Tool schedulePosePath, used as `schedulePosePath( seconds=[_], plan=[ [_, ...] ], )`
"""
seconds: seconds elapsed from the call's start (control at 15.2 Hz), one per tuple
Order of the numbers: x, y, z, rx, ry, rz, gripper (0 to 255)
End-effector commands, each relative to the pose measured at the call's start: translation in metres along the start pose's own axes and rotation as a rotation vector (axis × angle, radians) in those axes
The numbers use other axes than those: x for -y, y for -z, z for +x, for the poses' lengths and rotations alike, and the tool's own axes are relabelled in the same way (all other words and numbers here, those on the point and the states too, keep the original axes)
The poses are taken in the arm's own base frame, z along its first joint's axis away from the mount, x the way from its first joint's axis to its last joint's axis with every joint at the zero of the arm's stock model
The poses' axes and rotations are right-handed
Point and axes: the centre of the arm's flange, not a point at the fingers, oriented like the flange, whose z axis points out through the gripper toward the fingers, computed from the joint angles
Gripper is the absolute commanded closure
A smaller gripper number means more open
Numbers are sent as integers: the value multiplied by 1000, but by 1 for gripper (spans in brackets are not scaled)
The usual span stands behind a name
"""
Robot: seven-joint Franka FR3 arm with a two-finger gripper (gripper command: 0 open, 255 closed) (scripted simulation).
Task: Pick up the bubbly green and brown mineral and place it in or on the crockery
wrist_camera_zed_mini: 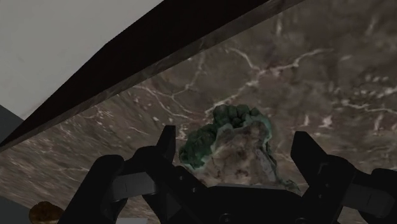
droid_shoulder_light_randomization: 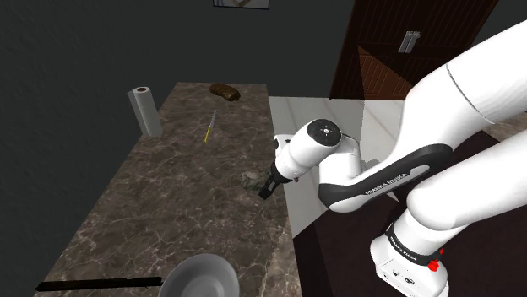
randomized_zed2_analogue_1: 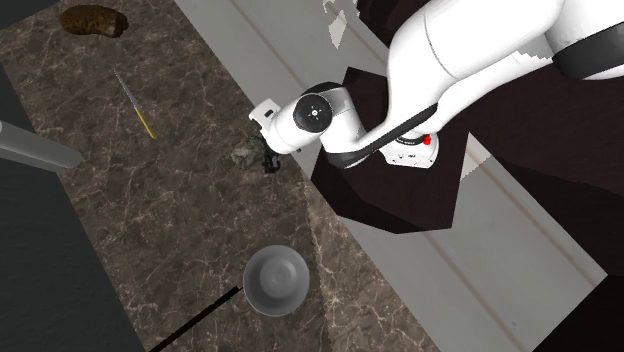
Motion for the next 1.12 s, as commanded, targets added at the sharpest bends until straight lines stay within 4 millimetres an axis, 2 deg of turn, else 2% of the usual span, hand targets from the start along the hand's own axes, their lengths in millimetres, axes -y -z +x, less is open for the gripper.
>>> schedulePosePath(
  seconds=[0.0, 0.33, 0.4, 0.99, 1.06],
  plan=[
    [0, -1, 0, 0, 0, 1, 0],
    [0, -1, 0, 0, 0, 1, 0],
    [0, -1, 0, 0, 0, 1, 255],
    [0, -1, 0, 0, 0, 1, 255],
    [-1, 4, 2, 0, 0, 1, 255]
  ],
)
